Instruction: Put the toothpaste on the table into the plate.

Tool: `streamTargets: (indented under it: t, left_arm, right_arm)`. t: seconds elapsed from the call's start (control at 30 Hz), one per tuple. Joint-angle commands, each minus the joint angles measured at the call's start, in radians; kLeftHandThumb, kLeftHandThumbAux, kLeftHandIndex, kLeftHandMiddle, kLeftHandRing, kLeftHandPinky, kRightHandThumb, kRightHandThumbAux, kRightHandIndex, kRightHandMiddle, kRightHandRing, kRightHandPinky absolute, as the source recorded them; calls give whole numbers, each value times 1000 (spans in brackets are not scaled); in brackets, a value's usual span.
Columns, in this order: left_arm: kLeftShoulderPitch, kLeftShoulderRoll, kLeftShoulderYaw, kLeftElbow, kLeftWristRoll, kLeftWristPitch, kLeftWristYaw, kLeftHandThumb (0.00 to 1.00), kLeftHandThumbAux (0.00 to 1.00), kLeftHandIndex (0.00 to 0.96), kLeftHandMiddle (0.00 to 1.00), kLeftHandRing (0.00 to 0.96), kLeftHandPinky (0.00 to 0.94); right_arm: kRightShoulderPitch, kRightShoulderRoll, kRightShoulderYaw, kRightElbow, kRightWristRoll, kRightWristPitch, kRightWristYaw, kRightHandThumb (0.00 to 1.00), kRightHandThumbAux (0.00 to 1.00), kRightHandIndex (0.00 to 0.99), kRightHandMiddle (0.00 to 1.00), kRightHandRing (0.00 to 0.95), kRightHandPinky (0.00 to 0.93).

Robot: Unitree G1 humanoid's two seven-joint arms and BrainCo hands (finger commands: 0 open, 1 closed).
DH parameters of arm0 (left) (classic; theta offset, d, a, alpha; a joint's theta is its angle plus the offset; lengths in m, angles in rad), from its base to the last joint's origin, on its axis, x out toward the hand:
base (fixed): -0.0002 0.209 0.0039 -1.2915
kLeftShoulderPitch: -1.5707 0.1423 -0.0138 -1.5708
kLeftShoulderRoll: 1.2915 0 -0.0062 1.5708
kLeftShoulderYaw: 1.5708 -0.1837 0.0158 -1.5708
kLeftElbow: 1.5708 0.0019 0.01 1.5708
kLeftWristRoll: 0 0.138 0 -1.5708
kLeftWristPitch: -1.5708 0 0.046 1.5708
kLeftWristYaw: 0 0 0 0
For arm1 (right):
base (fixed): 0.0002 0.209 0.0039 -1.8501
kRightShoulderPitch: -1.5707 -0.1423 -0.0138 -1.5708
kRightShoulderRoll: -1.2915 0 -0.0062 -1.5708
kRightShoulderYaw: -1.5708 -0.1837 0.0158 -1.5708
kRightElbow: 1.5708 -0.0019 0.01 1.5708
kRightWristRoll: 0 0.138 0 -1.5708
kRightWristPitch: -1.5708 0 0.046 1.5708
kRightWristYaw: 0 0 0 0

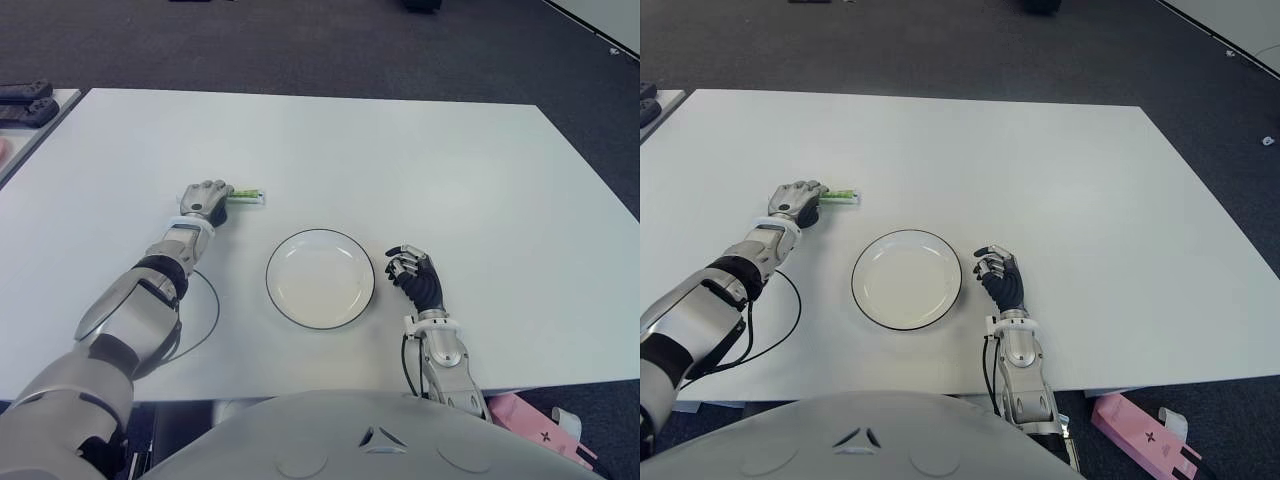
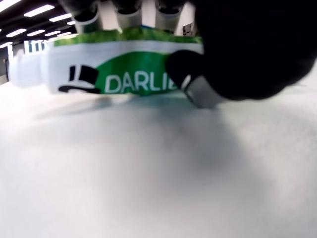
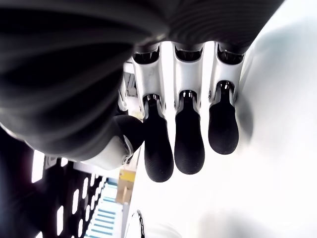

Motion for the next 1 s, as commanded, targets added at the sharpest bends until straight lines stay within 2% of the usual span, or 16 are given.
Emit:
streamTargets:
  t: [0.03, 0.43, 0.6, 0.77, 1.0]
  left_arm:
    - [72, -40, 2, 26, -15, 0, -66, 719, 698, 440, 817, 818, 837]
    - [77, -47, 165, 19, -169, -48, -12, 717, 701, 443, 839, 837, 832]
    - [43, -19, 249, -15, -235, -118, 29, 718, 702, 443, 841, 839, 854]
    - [41, -3, 296, -78, -265, -156, 49, 720, 703, 442, 852, 849, 873]
    - [126, 10, 384, -297, -333, -227, 54, 720, 704, 442, 871, 864, 879]
  right_arm:
    - [-7, -3, 2, 20, -4, -3, 0, 707, 728, 433, 656, 654, 648]
    - [-18, 0, -1, 32, -3, 7, -2, 706, 728, 432, 653, 656, 649]
    - [-25, -1, -2, 49, 3, -15, 1, 706, 728, 432, 651, 654, 647]
    - [-31, -3, -4, 61, 7, -26, 5, 706, 729, 432, 650, 653, 644]
    - [-43, -4, -3, 80, 6, -37, 5, 706, 728, 432, 661, 662, 659]
